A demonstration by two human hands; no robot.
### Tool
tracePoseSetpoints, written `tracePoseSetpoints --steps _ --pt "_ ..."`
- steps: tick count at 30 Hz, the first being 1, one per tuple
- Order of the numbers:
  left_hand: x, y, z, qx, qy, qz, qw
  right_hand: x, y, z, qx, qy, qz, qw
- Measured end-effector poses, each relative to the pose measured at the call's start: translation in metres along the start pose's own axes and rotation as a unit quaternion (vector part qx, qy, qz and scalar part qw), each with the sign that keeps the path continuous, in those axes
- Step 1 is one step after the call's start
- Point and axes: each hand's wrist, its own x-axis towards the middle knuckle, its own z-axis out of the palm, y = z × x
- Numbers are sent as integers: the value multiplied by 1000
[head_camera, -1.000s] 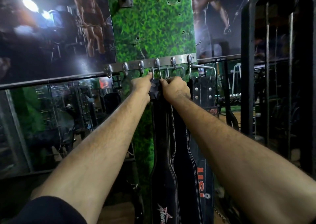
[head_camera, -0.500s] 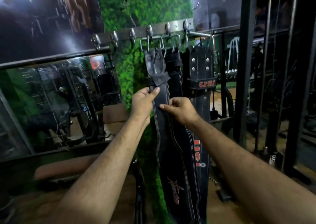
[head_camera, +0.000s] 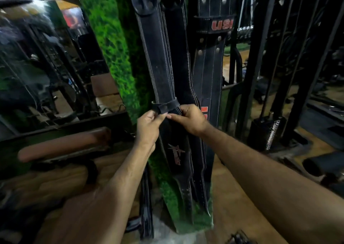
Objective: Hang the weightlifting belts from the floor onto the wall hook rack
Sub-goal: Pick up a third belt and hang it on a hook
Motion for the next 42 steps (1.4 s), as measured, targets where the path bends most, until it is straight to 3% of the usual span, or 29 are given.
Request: tracePoseSetpoints --steps 8,16,23,33,38,42 --pt "-14 -32 -11 -19 -5 -23 1000 -18 23 17 66 -1 44 997" --pt "-27 -81 -16 -11 -8 -84 996 -38 60 37 28 12 76 997" --pt "-65 -170 -30 53 -53 -135 988 -80 152 66 -10 -50 138 989" --pt "-114 -283 -56 85 -57 -212 972 -143 255 128 -119 -38 188 974" --pt "-142 -342 -59 185 -16 -242 953 -178 269 142 -139 -47 234 961" --pt "-192 -376 -54 291 -30 -295 909 -212 293 164 -141 7 341 930"
